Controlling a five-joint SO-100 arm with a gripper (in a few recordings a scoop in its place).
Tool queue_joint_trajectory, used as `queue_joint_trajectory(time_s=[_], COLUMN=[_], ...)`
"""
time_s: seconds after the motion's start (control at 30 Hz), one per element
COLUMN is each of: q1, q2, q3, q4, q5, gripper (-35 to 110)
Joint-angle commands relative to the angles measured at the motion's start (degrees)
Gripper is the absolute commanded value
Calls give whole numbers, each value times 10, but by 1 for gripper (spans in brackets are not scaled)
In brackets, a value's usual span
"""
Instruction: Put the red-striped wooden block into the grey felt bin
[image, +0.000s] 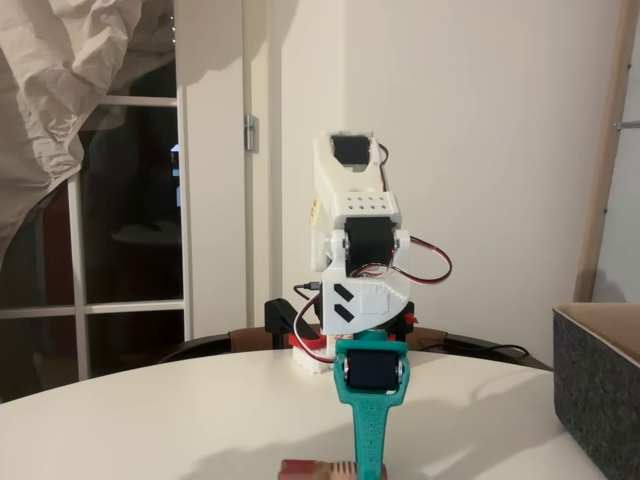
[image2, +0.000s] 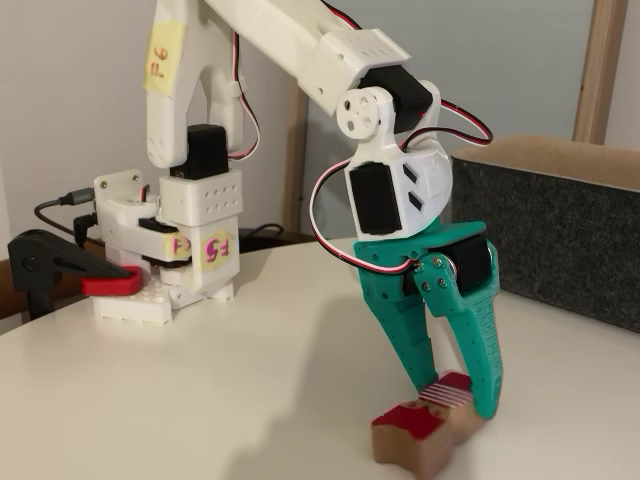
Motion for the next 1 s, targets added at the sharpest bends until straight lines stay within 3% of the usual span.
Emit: queue_joint_trajectory(time_s=[0.0,0.43,0.97], q1=[4,18,24], q2=[-91,-81,-18], q3=[19,-14,-181], q4=[4,4,4], q5=[5,14,14], gripper=[11,8,6])
